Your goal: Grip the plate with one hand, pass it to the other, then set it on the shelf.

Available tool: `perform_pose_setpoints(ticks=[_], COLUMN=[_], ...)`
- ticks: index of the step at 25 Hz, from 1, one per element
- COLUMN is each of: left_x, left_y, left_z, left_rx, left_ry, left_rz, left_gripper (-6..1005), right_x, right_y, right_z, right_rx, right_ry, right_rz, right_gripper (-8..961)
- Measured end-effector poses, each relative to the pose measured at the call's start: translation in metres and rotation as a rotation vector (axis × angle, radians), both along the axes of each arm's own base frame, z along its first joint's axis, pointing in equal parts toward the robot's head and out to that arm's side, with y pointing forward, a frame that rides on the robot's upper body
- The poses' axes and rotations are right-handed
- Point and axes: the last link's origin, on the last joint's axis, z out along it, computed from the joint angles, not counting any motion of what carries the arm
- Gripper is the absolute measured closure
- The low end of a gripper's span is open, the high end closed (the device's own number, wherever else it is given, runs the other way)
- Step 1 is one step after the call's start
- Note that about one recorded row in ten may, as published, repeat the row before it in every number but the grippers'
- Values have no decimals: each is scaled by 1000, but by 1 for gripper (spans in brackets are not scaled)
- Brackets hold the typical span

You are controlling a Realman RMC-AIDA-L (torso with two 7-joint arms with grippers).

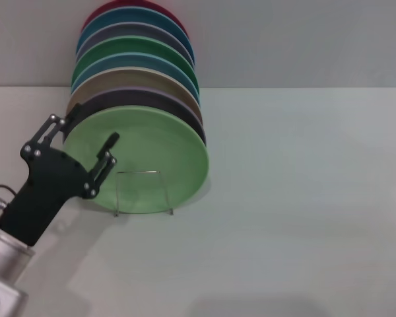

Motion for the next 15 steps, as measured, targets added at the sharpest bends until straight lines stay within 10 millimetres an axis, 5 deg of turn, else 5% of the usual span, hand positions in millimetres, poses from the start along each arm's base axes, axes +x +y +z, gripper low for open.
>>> perform_pose_setpoints(ticks=[6, 10, 15], left_x=[1, -7, -39], left_y=[-19, -24, -14], left_z=[13, 49, 77], left_rx=[105, 255, 283], left_ry=[-47, -241, -451], left_rz=[-33, 27, 181], left_gripper=[345, 191, 191], right_x=[0, 4, 17], right_y=[0, -1, 0], right_z=[0, -4, -21], right_rx=[2, 83, 221], right_ry=[-1, -18, -96], right_rz=[2, -2, -41], right_gripper=[271, 272, 271])
